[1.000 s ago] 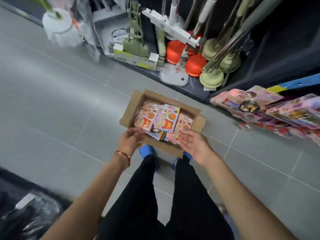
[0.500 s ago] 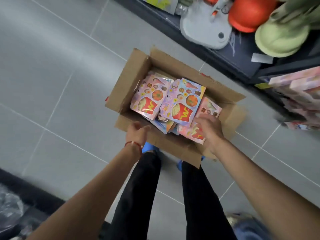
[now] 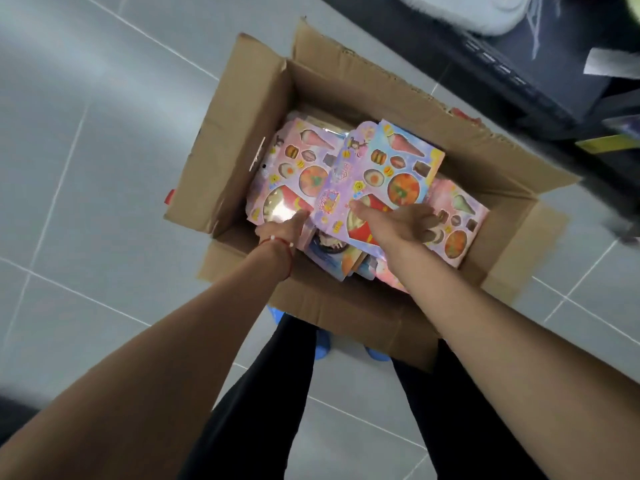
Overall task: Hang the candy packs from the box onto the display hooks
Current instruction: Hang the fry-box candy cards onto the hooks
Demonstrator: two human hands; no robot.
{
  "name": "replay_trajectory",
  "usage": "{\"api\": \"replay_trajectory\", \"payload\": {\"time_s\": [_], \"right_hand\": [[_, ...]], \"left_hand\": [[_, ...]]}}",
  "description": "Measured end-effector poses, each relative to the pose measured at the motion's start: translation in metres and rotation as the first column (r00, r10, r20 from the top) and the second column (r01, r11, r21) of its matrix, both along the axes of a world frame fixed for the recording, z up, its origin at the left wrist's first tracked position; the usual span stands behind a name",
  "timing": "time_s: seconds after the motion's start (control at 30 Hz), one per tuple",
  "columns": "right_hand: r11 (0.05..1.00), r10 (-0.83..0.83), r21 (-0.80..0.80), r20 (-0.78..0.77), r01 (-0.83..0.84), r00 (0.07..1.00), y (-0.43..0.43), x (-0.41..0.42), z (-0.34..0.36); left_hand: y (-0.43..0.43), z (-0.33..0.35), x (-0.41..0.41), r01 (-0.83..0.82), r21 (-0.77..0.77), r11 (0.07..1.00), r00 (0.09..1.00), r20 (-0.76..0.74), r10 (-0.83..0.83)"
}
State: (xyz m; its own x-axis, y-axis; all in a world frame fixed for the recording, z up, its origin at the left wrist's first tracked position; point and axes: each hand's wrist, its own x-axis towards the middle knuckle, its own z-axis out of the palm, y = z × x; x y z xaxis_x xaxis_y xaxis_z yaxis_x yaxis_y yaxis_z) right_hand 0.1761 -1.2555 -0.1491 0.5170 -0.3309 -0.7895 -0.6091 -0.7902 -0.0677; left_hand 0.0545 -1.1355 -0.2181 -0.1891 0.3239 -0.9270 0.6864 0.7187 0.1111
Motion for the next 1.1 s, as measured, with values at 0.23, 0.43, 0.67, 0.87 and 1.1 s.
{"api": "replay_trajectory", "payload": {"time_s": [0.23,0.43,0.67,0.87,1.1], "right_hand": [[0.999,-0.003,-0.048,0.128,0.01,0.992,0.01,-0.009,-0.012],[0.946,-0.274,0.193,0.049,0.26,0.96,-0.011,-0.013,0.008],[0.848,-0.437,0.266,-0.136,0.458,0.889,-0.037,-0.02,0.079],[0.789,-0.462,0.355,-0.197,0.502,0.865,-0.079,-0.022,0.173],[0.648,-0.504,0.545,-0.217,0.532,0.836,-0.141,0.01,0.297]], "left_hand": [[0.001,0.009,-0.006,-0.004,-0.1,0.995,0.995,0.098,0.014],[-0.003,0.042,-0.007,-0.203,-0.012,0.979,0.976,0.073,0.204],[-0.002,0.12,-0.022,-0.193,0.004,0.981,0.974,0.122,0.191],[-0.01,0.231,-0.019,-0.063,0.214,0.975,0.974,0.225,0.013],[-0.045,0.366,0.01,-0.046,0.361,0.932,0.886,0.445,-0.128]]}}
